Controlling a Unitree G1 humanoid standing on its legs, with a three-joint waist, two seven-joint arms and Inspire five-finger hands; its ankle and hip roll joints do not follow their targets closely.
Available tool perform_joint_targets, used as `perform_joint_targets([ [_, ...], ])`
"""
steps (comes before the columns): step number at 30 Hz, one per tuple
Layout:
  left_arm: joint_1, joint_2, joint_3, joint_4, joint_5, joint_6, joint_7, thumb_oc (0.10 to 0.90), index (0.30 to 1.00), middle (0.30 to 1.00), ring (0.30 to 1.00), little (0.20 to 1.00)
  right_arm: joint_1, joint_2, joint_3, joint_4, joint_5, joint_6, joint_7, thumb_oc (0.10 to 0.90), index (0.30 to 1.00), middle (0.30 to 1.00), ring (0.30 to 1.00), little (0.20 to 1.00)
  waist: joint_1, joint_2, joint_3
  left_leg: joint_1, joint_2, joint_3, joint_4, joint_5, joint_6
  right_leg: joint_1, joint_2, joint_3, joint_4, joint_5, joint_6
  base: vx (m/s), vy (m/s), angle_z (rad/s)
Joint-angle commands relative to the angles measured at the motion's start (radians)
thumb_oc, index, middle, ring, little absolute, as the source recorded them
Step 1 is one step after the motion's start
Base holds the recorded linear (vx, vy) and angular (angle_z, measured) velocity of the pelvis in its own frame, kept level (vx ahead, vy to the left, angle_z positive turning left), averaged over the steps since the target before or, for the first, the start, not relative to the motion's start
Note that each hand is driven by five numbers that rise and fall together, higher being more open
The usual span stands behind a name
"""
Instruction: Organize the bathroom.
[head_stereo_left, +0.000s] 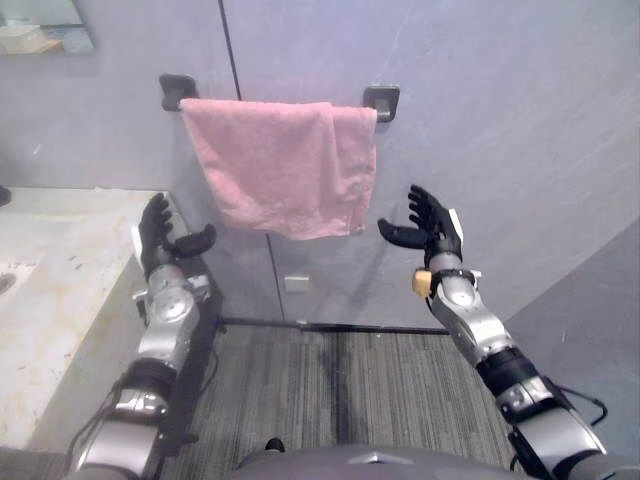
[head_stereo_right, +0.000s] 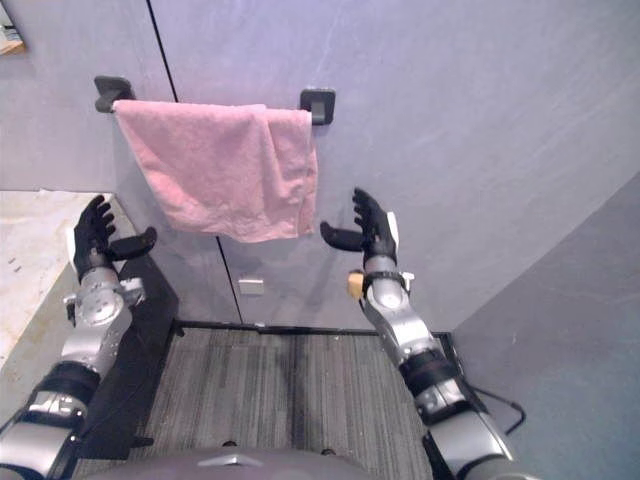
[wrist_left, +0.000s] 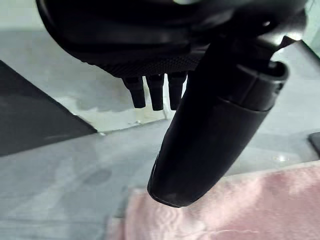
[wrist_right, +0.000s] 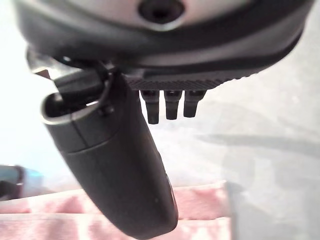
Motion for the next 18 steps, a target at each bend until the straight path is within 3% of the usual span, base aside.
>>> perform_joint_targets([
  [1,0.03,0.022,0.071,-0.031,0.056,-0.091,-0.018,0.8,0.9,0.9,0.9,0.9,0.107,-0.01,-0.018,-0.098,-0.082,-0.172,0.062,0.8,0.9,0.9,0.9,0.9,-0.026,0.005,-0.048,0.013,0.036,-0.039,0.0,-0.03,0.004,-0.011,0.006,0.009,0.025,-0.023,-0.004,-0.14,-0.087,-0.07],
  [4,0.078,-0.004,0.073,-0.015,0.013,-0.097,-0.048,0.8,0.9,0.9,0.9,0.9,0.171,-0.023,-0.007,-0.061,-0.153,-0.205,0.09,0.8,0.9,0.9,0.9,0.9,-0.038,0.012,-0.036,0.012,0.044,-0.032,0.0,-0.022,-0.001,-0.015,0.018,0.015,0.024,-0.024,-0.012,-0.16,-0.083,-0.04],
  [6,0.106,-0.02,0.064,0.004,0.026,-0.091,-0.073,0.8,0.9,0.9,0.9,0.9,0.202,-0.027,-0.015,-0.039,-0.093,-0.195,0.109,0.8,0.9,0.9,0.9,0.9,-0.047,0.018,-0.022,0.009,0.05,-0.027,0.0,-0.013,-0.006,-0.019,0.025,0.016,0.025,-0.024,-0.019,-0.2,-0.106,-0.09],
  [8,0.154,-0.052,0.055,0.064,-0.04,-0.095,-0.154,0.8,0.9,0.9,0.9,0.9,0.26,-0.014,-0.025,0.066,-0.193,-0.261,0.104,0.8,0.9,0.9,0.9,0.9,-0.053,0.026,0.0,-0.009,0.058,-0.025,0.0,0.003,-0.015,-0.015,0.034,0.007,0.013,-0.023,-0.027,-0.19,-0.131,-0.03],
  [9,0.159,-0.056,0.053,0.071,-0.041,-0.091,-0.165,0.8,0.9,0.9,0.9,0.9,0.264,-0.014,-0.024,0.076,-0.185,-0.256,0.103,0.8,0.9,0.9,0.9,0.9,-0.054,0.027,0.003,-0.013,0.059,-0.024,0.0,0.006,-0.016,-0.015,0.034,0.005,0.011,-0.022,-0.028,-0.23,-0.108,0.02],
  [13,0.202,-0.09,0.025,0.187,-0.191,-0.051,-0.388,0.8,0.9,0.9,0.9,0.9,0.306,-0.023,-0.054,0.263,-0.167,-0.252,0.117,0.8,0.9,0.9,0.9,0.9,-0.062,0.041,0.044,-0.068,0.063,0.002,0.0,0.046,-0.035,-0.029,0.035,-0.013,0.008,-0.017,-0.025,-0.25,-0.024,0.02],
  [14,0.206,-0.109,0.012,0.252,-0.322,0.014,-0.486,0.8,0.9,0.9,0.9,0.9,0.296,-0.028,-0.058,0.355,-0.164,-0.243,0.134,0.8,0.9,0.9,0.9,0.9,-0.062,0.045,0.06,-0.066,0.057,0.009,0.021,0.039,-0.028,-0.05,0.026,-0.02,0.024,-0.019,-0.029,-0.42,0.048,0.05],
  [15,0.203,-0.127,0.015,0.321,-0.404,0.051,-0.534,0.8,0.9,0.9,0.9,0.9,0.281,-0.025,-0.055,0.434,-0.167,-0.235,0.148,0.8,0.9,0.9,0.9,0.9,-0.063,0.042,0.072,-0.077,0.05,0.009,0.118,0.022,-0.024,-0.061,0.019,-0.019,0.033,-0.021,-0.036,-0.45,0.054,0.03],
  [17,0.191,-0.145,0.025,0.452,-0.414,0.056,-0.559,0.8,0.9,0.9,0.9,0.9,0.262,-0.01,-0.052,0.565,-0.154,-0.226,0.182,0.8,0.9,0.9,0.9,0.9,-0.064,0.032,0.086,-0.102,0.037,-0.003,0.263,0.023,-0.021,-0.074,0.009,-0.021,0.042,-0.015,-0.049,-0.4,0.027,-0.04],
  [18,0.177,-0.16,0.035,0.601,-0.41,0.074,-0.595,0.8,0.9,0.9,0.9,0.9,0.25,0.017,-0.051,0.695,-0.158,-0.225,0.198,0.8,0.9,0.9,0.9,0.9,-0.066,0.018,0.1,-0.1,0.011,-0.043,0.403,0.013,-0.012,-0.094,-0.003,-0.018,0.055,-0.001,-0.057,-0.45,0.065,-0.1],
])
